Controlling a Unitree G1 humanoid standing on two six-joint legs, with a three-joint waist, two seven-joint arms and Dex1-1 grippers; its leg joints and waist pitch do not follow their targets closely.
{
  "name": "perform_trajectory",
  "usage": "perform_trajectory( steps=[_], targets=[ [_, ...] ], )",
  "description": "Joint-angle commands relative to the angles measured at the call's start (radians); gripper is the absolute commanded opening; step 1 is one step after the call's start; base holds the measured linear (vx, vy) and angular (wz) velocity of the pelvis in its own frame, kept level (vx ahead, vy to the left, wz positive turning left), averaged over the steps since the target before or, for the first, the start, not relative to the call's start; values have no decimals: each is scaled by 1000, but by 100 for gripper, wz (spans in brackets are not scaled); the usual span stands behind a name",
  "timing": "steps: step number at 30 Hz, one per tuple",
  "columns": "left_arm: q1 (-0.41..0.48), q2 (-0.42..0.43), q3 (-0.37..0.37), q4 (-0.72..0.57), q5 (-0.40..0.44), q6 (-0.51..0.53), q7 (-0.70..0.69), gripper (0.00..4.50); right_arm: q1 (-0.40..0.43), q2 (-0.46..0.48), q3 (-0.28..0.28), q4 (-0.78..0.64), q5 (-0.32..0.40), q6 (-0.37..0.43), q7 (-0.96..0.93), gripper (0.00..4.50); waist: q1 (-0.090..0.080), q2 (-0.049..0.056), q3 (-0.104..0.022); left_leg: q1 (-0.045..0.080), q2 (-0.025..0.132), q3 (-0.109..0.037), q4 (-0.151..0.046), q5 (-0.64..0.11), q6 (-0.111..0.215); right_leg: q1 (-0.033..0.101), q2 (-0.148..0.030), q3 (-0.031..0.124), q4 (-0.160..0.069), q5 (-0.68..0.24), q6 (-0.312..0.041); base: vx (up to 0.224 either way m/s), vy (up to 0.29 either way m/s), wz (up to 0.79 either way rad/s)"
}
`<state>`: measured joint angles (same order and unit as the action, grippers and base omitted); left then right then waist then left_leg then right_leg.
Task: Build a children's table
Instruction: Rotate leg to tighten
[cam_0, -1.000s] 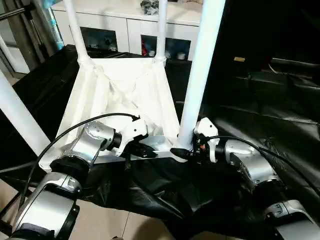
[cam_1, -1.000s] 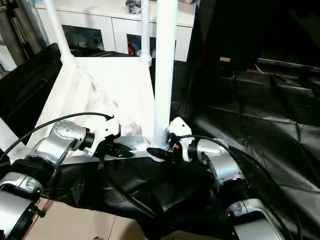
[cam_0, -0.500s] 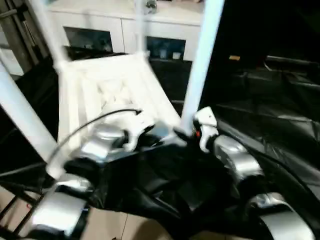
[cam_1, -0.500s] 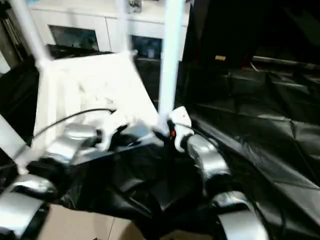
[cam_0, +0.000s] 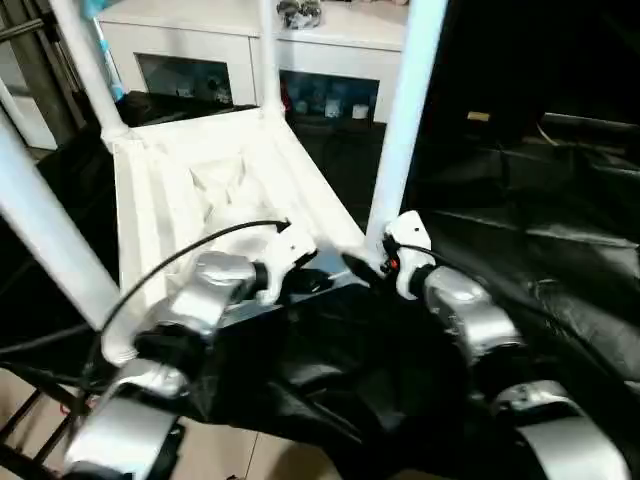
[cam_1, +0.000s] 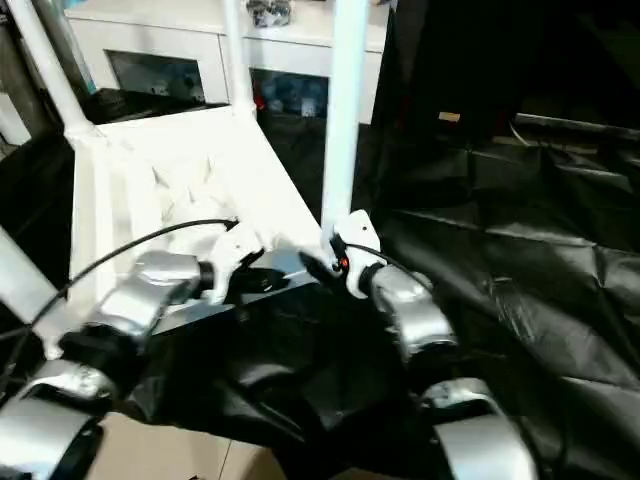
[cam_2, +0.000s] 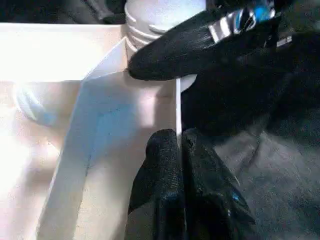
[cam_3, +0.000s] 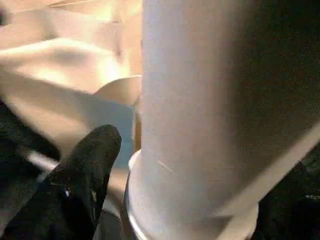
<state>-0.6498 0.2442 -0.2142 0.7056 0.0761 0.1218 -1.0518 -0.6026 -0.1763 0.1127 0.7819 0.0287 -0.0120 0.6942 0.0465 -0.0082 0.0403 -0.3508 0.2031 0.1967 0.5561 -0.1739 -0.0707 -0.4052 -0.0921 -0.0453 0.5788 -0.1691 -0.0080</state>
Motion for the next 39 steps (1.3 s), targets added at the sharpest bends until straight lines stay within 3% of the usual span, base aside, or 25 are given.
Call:
perform_trajectory(
  steps=[1,4,7,12,18,23,29,34,36,37,39],
  targets=[
    [48,-7,-76,-17,-38,-36,-150,0,13,-34,43,-78,17,3,155,381,11,-10,-56,-4,22,-5,-53,-215,77,53,-39,29,-52,-148,-221,0,0,0],
    [56,36,-82,-33,-43,-52,-232,0,40,-88,46,-129,50,29,280,381,20,-7,-62,-3,26,0,-45,-145,103,53,-36,26,-35,-44,-257,0,0,0],
    [55,70,-85,-33,-46,-61,-287,0,70,-131,62,-181,82,48,381,381,28,-7,-60,-1,28,2,-43,-151,118,51,-36,24,-35,-34,-273,0,0,0],
    [60,107,-87,-52,-65,-59,-363,0,100,-168,84,-245,121,89,482,381,43,-6,-56,4,32,0,-50,-205,77,47,-39,25,-43,-137,-253,0,0,0],
    [59,139,-84,-52,-81,-69,-420,0,129,-192,121,-293,102,125,545,366,45,-8,-54,4,30,-2,-52,-229,42,44,-41,27,-47,-196,-228,0,0,0],
    [49,133,-75,-38,-80,-73,-398,0,133,-183,135,-297,105,142,549,335,45,-11,-55,2,29,-2,-51,-215,40,46,-41,27,-45,-186,-225,0,0,0],
    [46,109,-57,-34,-95,-64,-356,0,145,-160,110,-312,145,177,542,290,47,-12,-55,1,29,-3,-49,-214,43,45,-41,27,-45,-195,-223,0,0,0],
    [20,68,-31,5,-79,-52,-225,0,142,-118,75,-274,148,167,449,273,45,-13,-50,4,26,-5,-53,-268,17,38,-44,30,-56,-302,-194,0,0,0],
    [-8,17,-4,37,-69,-34,-105,0,107,-45,32,-177,106,148,224,273,35,-15,-46,2,23,-8,-55,-290,-2,32,-46,32,-63,-380,-166,0,0,0],
    [-13,5,-2,42,-66,-30,-81,0,96,-27,23,-152,97,155,167,272,33,-15,-46,8,21,-14,-57,-318,-17,33,-48,28,-69,-443,-147,0,0,0],
    [-27,-27,-5,59,-49,-24,-12,0,65,22,2,-86,76,163,27,272,23,-16,-48,0,20,-17,-60,-309,-21,38,-47,28,-69,-445,-134,0,0,0]
  ],
)
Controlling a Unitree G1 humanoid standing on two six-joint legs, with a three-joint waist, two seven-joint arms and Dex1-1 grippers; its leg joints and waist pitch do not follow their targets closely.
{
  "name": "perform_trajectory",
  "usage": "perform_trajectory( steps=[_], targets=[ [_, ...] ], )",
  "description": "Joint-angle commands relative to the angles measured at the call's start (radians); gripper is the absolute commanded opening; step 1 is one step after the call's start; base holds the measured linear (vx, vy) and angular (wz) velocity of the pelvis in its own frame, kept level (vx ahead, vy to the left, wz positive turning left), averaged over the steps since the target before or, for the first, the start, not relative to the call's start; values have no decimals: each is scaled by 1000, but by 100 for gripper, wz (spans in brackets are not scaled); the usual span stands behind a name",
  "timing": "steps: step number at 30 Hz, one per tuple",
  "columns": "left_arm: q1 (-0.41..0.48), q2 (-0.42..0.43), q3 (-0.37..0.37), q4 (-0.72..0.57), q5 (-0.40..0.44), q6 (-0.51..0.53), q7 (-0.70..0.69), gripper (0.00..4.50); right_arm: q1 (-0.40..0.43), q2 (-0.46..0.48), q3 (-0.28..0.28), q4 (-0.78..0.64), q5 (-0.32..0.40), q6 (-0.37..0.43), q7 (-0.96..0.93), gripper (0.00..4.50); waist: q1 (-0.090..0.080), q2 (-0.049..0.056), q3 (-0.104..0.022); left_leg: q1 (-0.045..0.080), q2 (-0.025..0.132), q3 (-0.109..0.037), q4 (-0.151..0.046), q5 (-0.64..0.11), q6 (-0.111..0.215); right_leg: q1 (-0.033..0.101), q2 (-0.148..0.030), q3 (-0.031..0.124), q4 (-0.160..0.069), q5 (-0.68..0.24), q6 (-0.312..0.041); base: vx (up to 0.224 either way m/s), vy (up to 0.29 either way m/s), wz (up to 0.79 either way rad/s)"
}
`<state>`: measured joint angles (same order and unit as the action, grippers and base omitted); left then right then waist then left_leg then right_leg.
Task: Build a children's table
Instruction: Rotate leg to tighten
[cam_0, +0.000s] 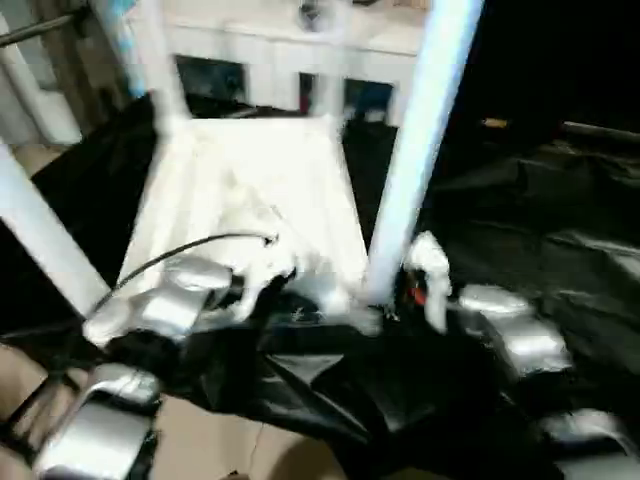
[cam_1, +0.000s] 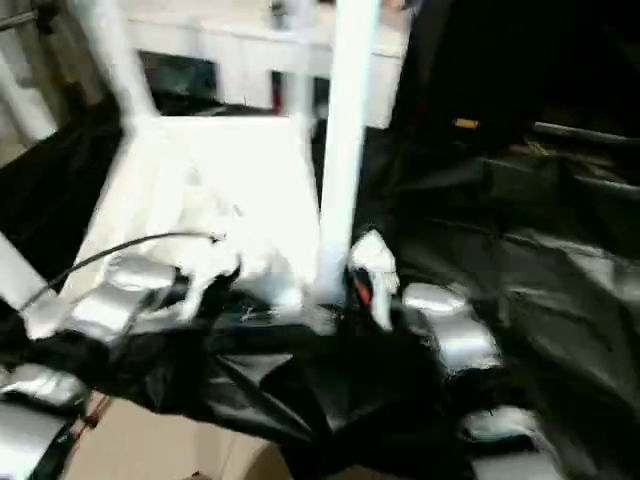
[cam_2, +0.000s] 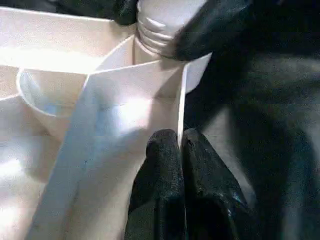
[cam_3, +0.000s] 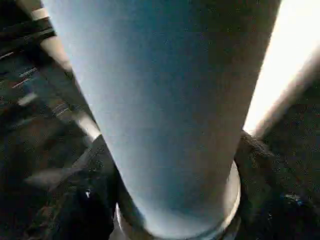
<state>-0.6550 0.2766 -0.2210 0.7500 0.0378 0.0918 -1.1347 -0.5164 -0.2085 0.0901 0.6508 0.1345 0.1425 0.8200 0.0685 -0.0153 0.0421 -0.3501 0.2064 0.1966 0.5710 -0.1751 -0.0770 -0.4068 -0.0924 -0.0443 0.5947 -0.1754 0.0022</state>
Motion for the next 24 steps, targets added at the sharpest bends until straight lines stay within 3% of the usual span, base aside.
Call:
perform_trajectory(
  steps=[1,3,6,7,11,14,17,20,24],
  targets=[
    [-26,-67,1,19,-5,6,89,0,-30,67,19,62,-35,10,-134,272,-4,-7,-47,0,16,-16,-76,-313,-18,34,-45,27,-86,-446,-141,0,0,0],
    [-37,-92,-4,37,12,6,152,0,-50,104,17,102,-57,10,-223,272,-11,-8,-51,7,14,-15,-71,-328,-9,31,-45,28,-93,-459,-136,0,0,0],
    [-42,-140,-4,43,15,19,212,0,-65,166,37,120,-83,-14,-275,272,-12,-5,-52,2,14,-14,-72,-309,-5,34,-42,28,-87,-408,-145,0,0,0],
    [-40,-146,-5,39,16,20,214,0,-65,174,42,114,-79,-22,-253,342,-11,-6,-51,3,14,-12,-71,-310,3,33,-40,28,-87,-386,-151,0,0,0],
    [-35,-151,-12,41,22,-6,204,0,-71,181,43,106,-59,-28,-189,348,-9,-5,-52,0,15,-11,-71,-304,19,37,-40,28,-83,-346,-164,0,0,0],
    [-23,-131,-17,27,15,-24,159,0,-75,145,51,97,-70,-55,-159,392,-9,-5,-51,0,16,-12,-73,-311,18,38,-41,28,-84,-360,-166,0,0,0],
    [-10,-99,-25,13,7,-56,88,0,-72,91,57,79,-70,-71,-81,402,-8,-6,-53,-2,16,-11,-71,-300,26,41,-41,29,-81,-330,-173,0,0,0],
    [6,-48,-39,-6,-2,-77,-18,0,-46,12,70,18,-46,-74,89,402,-4,-9,-57,-1,18,-7,-66,-260,48,45,-39,29,-72,-236,-205,0,0,0],
    [6,-23,-42,-1,0,-95,-49,0,-24,-33,90,-29,-33,-71,180,402,7,-8,-62,-2,21,-2,-58,-187,78,51,-35,26,-55,-105,-244,0,0,0]
  ],
)
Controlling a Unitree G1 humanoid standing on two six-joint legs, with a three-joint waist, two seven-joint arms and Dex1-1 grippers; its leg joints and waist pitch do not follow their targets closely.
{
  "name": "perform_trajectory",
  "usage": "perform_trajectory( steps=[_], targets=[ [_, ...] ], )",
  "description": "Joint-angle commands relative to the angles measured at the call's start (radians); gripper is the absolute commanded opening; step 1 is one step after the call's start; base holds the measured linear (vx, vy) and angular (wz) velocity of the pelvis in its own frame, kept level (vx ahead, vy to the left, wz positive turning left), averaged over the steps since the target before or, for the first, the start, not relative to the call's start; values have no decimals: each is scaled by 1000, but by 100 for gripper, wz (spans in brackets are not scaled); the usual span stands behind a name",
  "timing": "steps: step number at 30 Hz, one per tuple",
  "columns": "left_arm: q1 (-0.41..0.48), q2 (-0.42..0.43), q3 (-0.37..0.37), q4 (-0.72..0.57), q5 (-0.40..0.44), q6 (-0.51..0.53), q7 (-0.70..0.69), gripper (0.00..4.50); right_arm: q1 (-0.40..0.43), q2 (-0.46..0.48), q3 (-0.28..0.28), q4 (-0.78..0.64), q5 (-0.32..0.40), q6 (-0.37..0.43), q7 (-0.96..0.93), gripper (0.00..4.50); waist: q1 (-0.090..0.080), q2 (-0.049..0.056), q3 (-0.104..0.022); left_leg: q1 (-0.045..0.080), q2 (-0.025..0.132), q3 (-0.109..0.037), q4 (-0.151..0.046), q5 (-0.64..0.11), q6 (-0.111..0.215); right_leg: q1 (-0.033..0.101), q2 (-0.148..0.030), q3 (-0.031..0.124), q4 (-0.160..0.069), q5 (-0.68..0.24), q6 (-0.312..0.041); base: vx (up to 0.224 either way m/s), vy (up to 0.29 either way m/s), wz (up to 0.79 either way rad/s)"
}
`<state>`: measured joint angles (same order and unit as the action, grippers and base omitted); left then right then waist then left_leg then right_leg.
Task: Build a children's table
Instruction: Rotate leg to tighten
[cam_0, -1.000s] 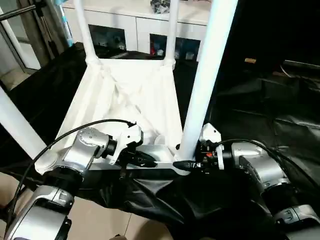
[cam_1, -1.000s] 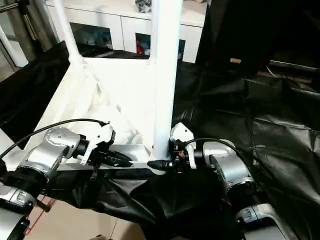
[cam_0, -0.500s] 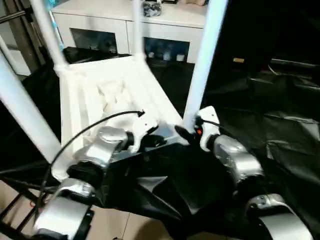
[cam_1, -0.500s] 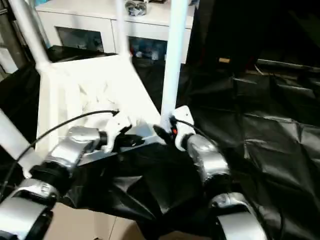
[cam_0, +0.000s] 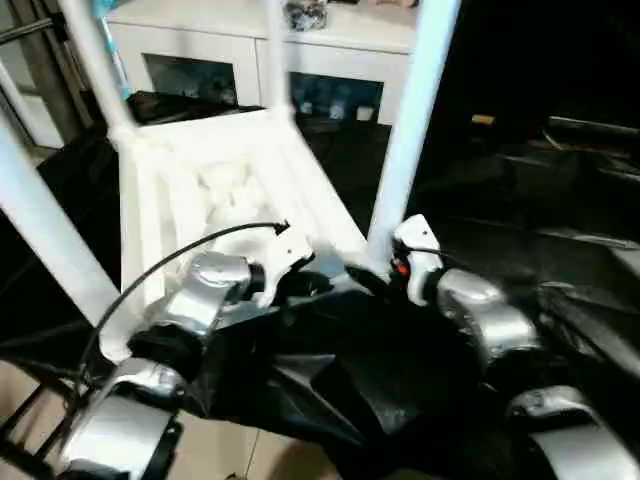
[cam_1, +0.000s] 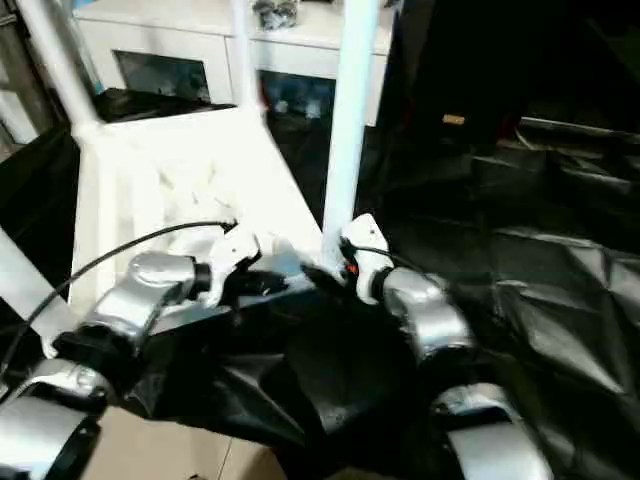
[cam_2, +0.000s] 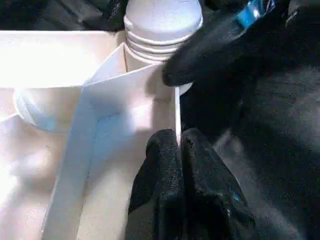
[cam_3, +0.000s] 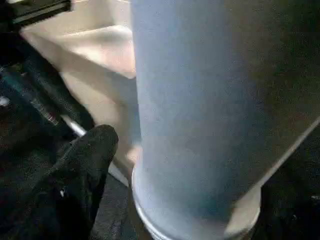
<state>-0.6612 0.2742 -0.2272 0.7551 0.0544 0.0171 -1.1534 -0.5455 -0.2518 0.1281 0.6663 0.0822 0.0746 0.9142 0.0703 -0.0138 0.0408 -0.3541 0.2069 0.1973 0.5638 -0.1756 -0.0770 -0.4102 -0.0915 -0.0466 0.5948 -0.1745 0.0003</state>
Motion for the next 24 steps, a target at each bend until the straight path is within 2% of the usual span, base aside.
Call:
perform_trajectory(
  steps=[1,3,4,7,14,20,24],
  targets=[
    [10,-10,-32,1,-16,-29,-41,0,17,-10,62,-67,25,-2,129,402,7,-10,-61,-1,22,-1,-49,-169,88,54,-37,29,-50,-78,-254,0,0,0],
    [8,3,-32,7,-15,-37,-61,0,26,-28,65,-87,39,13,174,402,13,-11,-62,-1,21,-1,-47,-162,94,55,-38,28,-49,-71,-257,0,0,0],
    [7,14,-32,11,-16,-46,-82,0,31,-42,68,-101,51,22,210,402,19,-11,-59,-1,23,1,-48,-167,98,51,-39,29,-50,-82,-259,0,0,0],
    [13,44,-36,2,-29,-55,-164,0,48,-80,85,-142,70,53,305,402,25,-10,-58,1,25,-1,-51,-190,87,51,-40,28,-54,-131,-250,0,0,0],
    [17,72,-41,-6,-42,-55,-230,0,57,-100,97,-169,75,78,352,340,27,-12,-57,2,25,-2,-53,-199,58,50,-42,29,-53,-148,-246,0,0,0],
    [19,80,-40,0,-46,-61,-244,0,66,-99,102,-190,87,106,373,297,31,-10,-60,1,23,-2,-49,-163,70,52,-41,29,-46,-91,-257,0,0,0],
    [22,67,-27,1,-51,-55,-220,0,85,-88,101,-208,100,129,372,270,34,-11,-59,1,24,-1,-49,-171,71,52,-41,29,-48,-99,-255,0,0,0]
  ],
)
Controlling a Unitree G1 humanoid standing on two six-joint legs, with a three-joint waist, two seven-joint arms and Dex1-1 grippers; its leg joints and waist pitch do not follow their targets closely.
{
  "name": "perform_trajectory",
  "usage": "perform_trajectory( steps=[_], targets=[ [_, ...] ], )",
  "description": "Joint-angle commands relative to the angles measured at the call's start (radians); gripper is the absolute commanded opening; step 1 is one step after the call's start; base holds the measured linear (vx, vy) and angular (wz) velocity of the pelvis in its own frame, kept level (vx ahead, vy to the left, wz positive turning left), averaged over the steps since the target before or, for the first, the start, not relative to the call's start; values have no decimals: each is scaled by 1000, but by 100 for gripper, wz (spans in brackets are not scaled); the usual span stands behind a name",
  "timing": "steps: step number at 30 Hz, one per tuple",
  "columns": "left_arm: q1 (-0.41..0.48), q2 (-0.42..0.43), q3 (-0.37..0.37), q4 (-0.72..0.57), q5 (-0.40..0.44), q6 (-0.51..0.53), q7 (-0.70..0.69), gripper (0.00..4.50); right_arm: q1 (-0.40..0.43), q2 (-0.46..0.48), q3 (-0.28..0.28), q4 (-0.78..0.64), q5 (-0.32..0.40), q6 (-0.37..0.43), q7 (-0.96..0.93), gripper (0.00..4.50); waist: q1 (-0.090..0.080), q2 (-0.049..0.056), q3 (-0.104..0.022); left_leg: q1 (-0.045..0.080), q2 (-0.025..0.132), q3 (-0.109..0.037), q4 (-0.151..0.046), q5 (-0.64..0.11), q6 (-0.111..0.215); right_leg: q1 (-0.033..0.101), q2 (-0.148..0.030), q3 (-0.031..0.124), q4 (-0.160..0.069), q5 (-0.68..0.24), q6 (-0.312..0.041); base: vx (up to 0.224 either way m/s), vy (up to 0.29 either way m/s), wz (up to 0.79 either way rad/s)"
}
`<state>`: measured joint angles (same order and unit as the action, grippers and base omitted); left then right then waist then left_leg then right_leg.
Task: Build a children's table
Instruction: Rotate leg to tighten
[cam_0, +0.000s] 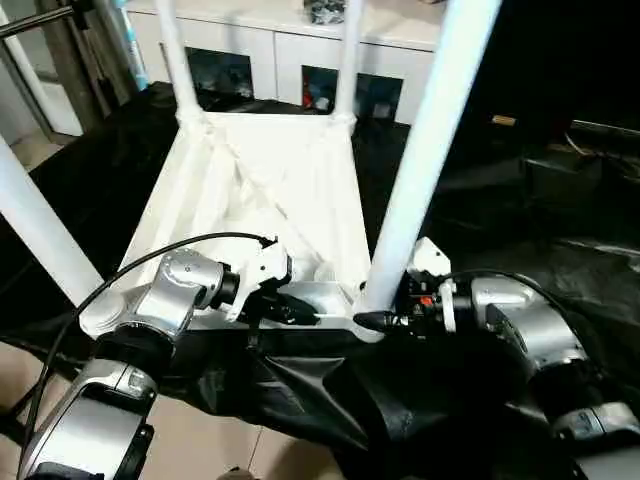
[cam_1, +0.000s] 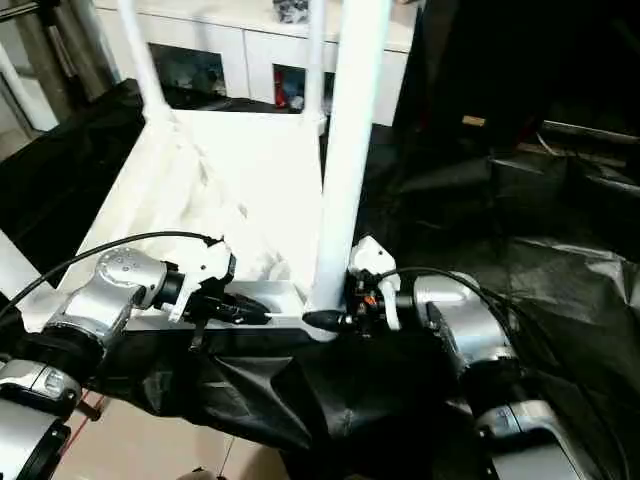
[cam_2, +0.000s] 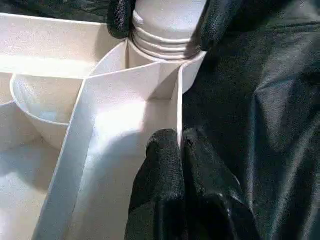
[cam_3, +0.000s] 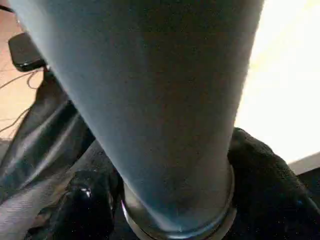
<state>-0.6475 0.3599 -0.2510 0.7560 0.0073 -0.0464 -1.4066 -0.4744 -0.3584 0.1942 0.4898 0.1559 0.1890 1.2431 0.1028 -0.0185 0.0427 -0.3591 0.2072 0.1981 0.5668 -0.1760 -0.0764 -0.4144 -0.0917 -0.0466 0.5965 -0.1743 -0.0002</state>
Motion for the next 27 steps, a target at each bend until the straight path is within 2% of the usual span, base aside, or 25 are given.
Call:
perform_trajectory(
  steps=[1,4,5,6,7,8,9,10,11,12,13,14,16,18,19,22,25,27],
  targets=[
    [8,-23,0,2,-3,10,45,0,18,23,33,-33,28,17,39,268,2,-7,-61,6,24,-2,-53,-176,65,57,-42,29,-51,-112,-253,0,0,0],
    [-12,-66,25,27,9,25,174,0,7,86,-3,38,-7,-9,-131,266,1,-4,-57,8,24,-3,-57,-207,42,51,-43,30,-58,-174,-238,0,0,0],
    [-12,-66,25,27,9,25,174,0,7,86,-3,38,-7,-9,-131,266,-2,-4,-53,8,22,-3,-59,-232,33,49,-44,30,-63,-212,-231,0,0,0],
    [-19,-83,33,34,12,33,217,0,-7,115,-20,80,-28,-18,-223,265,-2,-3,-52,11,21,-6,-61,-254,20,48,-47,30,-68,-256,-221,0,0,0],
    [-26,-107,36,39,16,42,263,0,-39,163,-55,160,-57,-21,-394,264,-12,-5,-48,14,18,-13,-67,-314,-8,47,-49,29,-80,-398,-177,0,0,0],
    [-28,-114,35,39,18,43,274,0,-49,177,-66,182,-63,-18,-442,264,-24,-4,-48,15,16,-16,-69,-333,-22,43,-47,30,-84,-441,-160,-52,3,-9],
    [-28,-114,35,39,18,43,274,0,-49,177,-66,182,-63,-18,-442,264,-28,-5,-47,11,16,-21,-72,-338,-28,47,-49,27,-84,-467,-148,-52,3,-9],
    [-30,-126,34,40,23,49,298,0,-58,195,-74,202,-68,-15,-491,264,-33,0,-48,12,15,-22,-73,-347,-30,46,-48,27,-90,-495,-128,0,0,0],
    [-30,-126,34,40,23,49,298,0,-58,195,-74,202,-68,-15,-491,264,-35,-2,-48,15,15,-21,-72,-350,-27,42,-47,28,-93,-493,-125,0,0,0],
    [-37,-156,32,40,38,65,363,0,-70,235,-87,228,-77,10,-588,264,-36,2,-50,21,16,-18,-69,-348,-22,37,-45,31,-92,-462,-133,0,0,0],
    [-40,-194,31,31,49,89,428,0,-85,283,-101,256,-87,30,-693,264,-41,2,-49,21,17,-16,-69,-342,-21,34,-41,33,-91,-419,-150,0,0,0],
    [-40,-197,31,30,49,91,433,0,-86,288,-102,259,-88,28,-701,264,-45,4,-50,16,16,-17,-71,-336,-26,40,-41,31,-86,-397,-160,0,0,0],
    [-38,-226,30,18,51,106,464,0,-100,323,-109,286,-103,2,-762,264,-47,3,-50,17,14,-17,-71,-347,-23,39,-39,29,-88,-400,-158,0,0,0],
    [-34,-236,28,12,52,110,470,0,-104,332,-107,298,-105,-22,-760,264,-47,2,-52,17,14,-16,-69,-350,-13,39,-41,31,-89,-390,-160,0,0,0],
    [-32,-241,27,7,52,111,473,0,-108,337,-104,306,-107,-38,-757,320,-46,4,-52,13,14,-16,-70,-339,-5,42,-40,31,-87,-372,-161,0,0,0],
    [-18,-236,12,-8,44,102,439,0,-110,329,-106,286,-80,-33,-694,336,-44,3,-54,15,15,-14,-69,-330,2,43,-40,32,-85,-342,-171,0,0,0],
    [-4,-218,6,-21,41,92,395,0,-105,305,-92,265,-83,-51,-643,362,-42,5,-56,13,16,-11,-66,-297,15,47,-38,33,-77,-256,-196,0,0,0],
    [13,-189,-2,-40,36,87,337,0,-93,268,-76,232,-69,-69,-542,362,-40,4,-59,13,16,-9,-63,-273,27,50,-38,33,-72,-209,-211,0,0,0]
  ],
)
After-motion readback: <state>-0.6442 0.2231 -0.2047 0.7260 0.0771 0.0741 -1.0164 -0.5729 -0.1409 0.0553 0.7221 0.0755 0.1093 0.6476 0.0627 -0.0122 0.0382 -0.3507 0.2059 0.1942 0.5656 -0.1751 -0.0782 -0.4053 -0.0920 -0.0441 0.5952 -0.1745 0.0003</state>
